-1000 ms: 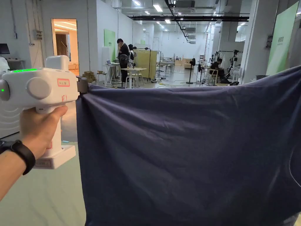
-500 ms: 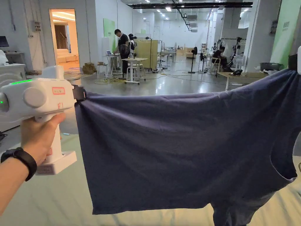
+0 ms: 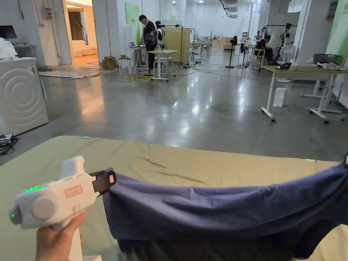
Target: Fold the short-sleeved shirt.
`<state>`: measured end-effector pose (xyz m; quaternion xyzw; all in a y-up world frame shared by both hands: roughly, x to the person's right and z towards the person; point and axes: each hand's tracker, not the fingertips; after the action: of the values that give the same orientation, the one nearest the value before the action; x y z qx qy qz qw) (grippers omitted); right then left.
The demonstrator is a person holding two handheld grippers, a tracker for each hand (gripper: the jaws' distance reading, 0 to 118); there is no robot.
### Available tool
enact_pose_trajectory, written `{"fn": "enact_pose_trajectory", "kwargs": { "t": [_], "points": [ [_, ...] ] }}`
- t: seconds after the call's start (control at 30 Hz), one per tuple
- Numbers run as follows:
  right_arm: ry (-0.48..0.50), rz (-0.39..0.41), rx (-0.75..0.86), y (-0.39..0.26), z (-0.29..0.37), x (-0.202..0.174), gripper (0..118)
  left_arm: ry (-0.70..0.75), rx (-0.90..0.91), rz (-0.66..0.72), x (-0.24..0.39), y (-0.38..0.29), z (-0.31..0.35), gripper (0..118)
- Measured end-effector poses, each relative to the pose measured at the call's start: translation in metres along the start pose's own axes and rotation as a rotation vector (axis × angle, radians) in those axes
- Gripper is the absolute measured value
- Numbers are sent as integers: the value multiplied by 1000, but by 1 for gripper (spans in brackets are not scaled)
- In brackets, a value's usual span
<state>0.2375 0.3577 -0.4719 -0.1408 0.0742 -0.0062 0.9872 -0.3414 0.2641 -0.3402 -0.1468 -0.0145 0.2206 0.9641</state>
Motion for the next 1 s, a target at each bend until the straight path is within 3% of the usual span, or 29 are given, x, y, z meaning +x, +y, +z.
{"fn": "enact_pose_trajectory", "kwargs": {
  "t": [0.13,0.23,0.3,0.5,1.0],
  "points": [
    [9,30,-18,-78,62,14,1,12,-67,-134,-13,-58,50,7],
    [19,-1,-85,-140,109,23,1,-44,-123,-54,-24,-105,92,7],
    [5,22,-110,-162,153,2,1,-1,-136,-73,-28,-130,113,7],
    [2,9,-251,-228,215,0,1,14,-264,-75,-53,-183,155,7],
    [-55,13,-447,-296,227,40,1,7,-443,-138,-76,-229,166,7]
  ]
}}
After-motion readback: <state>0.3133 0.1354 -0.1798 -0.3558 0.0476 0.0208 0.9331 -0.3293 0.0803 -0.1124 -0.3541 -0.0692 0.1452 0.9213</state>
